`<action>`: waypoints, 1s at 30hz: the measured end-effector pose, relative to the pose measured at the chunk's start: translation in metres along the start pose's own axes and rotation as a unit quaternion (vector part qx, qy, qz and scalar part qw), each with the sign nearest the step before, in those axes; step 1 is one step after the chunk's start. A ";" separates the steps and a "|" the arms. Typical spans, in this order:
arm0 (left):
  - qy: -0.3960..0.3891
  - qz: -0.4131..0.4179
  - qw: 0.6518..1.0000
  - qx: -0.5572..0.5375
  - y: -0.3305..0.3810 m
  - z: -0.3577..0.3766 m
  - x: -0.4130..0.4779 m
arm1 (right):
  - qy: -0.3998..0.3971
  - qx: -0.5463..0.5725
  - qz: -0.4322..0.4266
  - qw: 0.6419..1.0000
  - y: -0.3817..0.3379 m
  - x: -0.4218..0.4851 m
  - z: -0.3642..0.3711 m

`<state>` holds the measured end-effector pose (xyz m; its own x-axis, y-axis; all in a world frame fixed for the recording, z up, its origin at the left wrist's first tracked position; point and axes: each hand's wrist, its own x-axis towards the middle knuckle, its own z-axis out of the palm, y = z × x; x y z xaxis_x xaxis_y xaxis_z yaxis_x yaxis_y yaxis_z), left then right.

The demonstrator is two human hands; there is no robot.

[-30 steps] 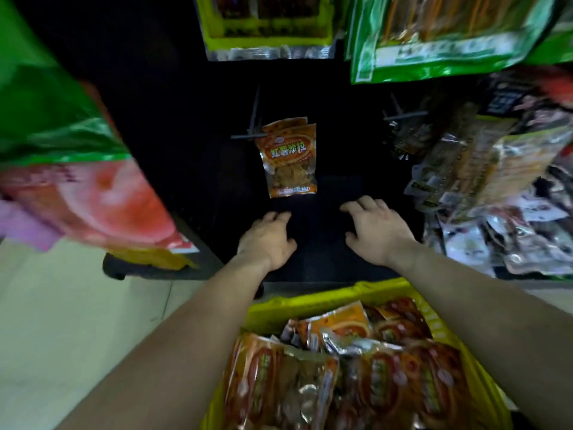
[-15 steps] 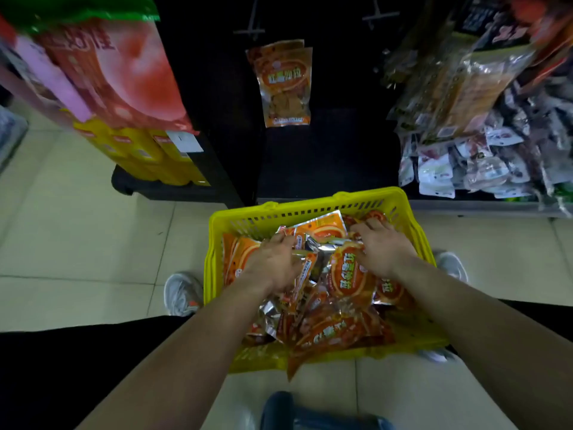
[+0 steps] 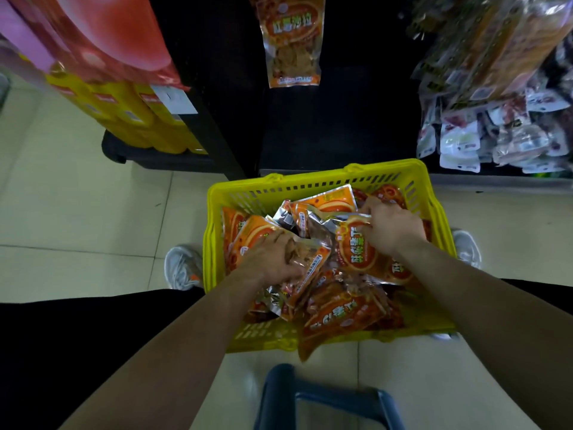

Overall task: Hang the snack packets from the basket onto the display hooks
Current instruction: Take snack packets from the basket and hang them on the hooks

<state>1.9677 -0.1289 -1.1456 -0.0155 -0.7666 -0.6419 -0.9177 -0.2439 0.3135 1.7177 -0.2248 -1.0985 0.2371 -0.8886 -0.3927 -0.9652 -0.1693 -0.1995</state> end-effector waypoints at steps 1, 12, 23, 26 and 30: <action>0.000 0.020 1.000 -0.004 0.003 0.001 -0.002 | 0.009 -0.008 0.007 1.000 0.001 0.000 -0.002; 0.080 -0.024 0.996 0.011 -0.008 -0.019 -0.014 | -0.072 0.010 0.028 0.997 0.030 -0.014 -0.017; 0.033 -0.133 0.989 0.055 -0.011 -0.009 -0.003 | -0.020 0.005 0.041 0.999 0.038 -0.017 -0.009; 0.053 -0.145 0.987 0.033 -0.012 -0.013 -0.001 | -0.018 0.040 0.035 0.998 0.035 -0.017 -0.010; 0.102 -0.153 0.982 -0.035 -0.013 -0.015 -0.003 | 0.000 0.086 0.030 0.996 0.030 -0.017 -0.015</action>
<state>1.9856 -0.1326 -1.1369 0.3428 -0.7527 -0.5621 -0.8373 -0.5161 0.1805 1.6827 -0.2213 -1.0843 0.1803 -0.8945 -0.4092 -0.9445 -0.0412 -0.3260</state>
